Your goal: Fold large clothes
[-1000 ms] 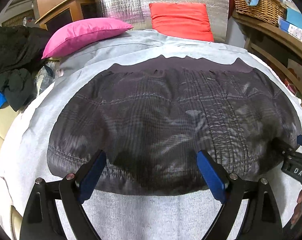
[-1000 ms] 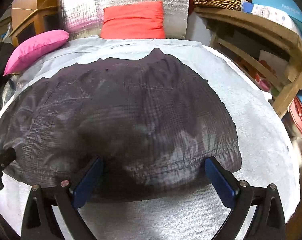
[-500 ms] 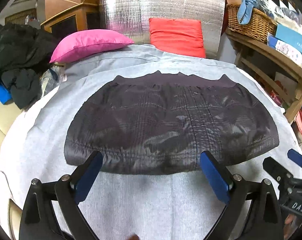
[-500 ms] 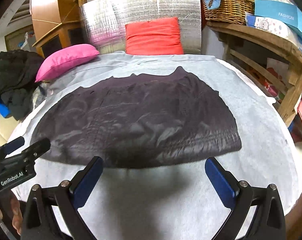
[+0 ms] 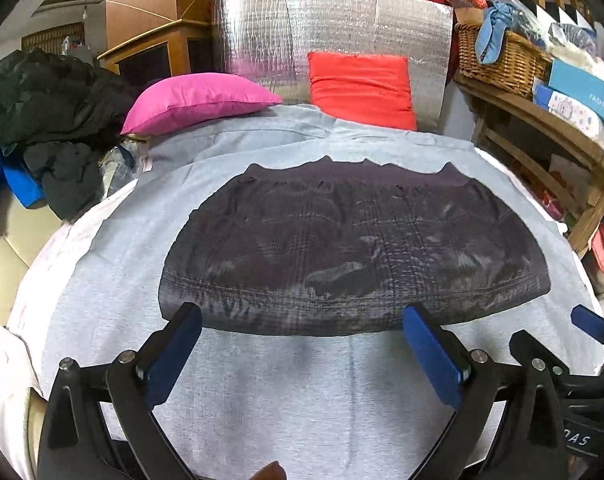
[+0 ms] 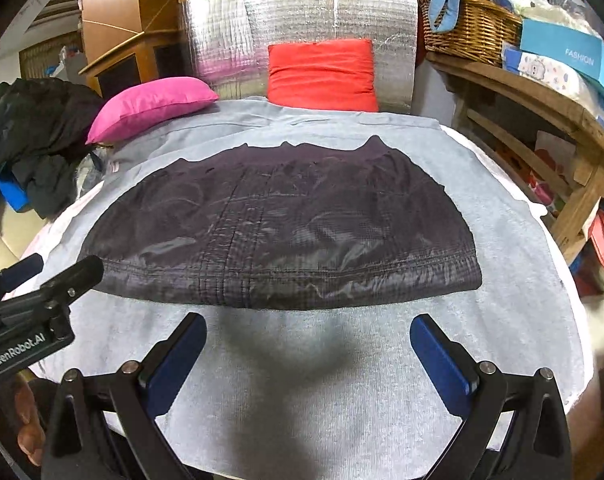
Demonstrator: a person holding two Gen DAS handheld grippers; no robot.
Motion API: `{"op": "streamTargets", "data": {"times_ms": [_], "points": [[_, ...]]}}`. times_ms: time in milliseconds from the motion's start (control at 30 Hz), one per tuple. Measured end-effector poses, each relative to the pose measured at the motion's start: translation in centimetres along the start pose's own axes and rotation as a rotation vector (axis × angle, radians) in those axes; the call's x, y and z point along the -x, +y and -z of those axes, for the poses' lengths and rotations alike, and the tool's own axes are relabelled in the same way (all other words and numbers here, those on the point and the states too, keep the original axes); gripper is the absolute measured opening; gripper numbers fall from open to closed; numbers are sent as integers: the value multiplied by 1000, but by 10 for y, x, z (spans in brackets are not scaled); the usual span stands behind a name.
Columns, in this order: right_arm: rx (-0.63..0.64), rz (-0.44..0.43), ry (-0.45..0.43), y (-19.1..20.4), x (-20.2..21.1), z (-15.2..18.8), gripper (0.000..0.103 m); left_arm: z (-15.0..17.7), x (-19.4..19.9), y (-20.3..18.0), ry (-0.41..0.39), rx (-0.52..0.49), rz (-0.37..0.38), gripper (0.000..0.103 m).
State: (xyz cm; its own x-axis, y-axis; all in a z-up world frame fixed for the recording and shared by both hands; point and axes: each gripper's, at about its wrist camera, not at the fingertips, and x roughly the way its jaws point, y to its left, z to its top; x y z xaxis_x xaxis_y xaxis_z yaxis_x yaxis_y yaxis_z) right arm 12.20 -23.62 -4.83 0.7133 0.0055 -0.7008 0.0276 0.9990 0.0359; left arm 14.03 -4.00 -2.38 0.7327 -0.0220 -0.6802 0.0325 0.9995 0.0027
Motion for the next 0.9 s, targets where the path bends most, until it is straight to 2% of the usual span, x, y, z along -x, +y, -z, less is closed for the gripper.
{"op": "streamTargets", "data": {"times_ms": [900], "points": [[34,38,-58,2,14,-18,103,-15,10,-3,-37,9,36,100]]}}
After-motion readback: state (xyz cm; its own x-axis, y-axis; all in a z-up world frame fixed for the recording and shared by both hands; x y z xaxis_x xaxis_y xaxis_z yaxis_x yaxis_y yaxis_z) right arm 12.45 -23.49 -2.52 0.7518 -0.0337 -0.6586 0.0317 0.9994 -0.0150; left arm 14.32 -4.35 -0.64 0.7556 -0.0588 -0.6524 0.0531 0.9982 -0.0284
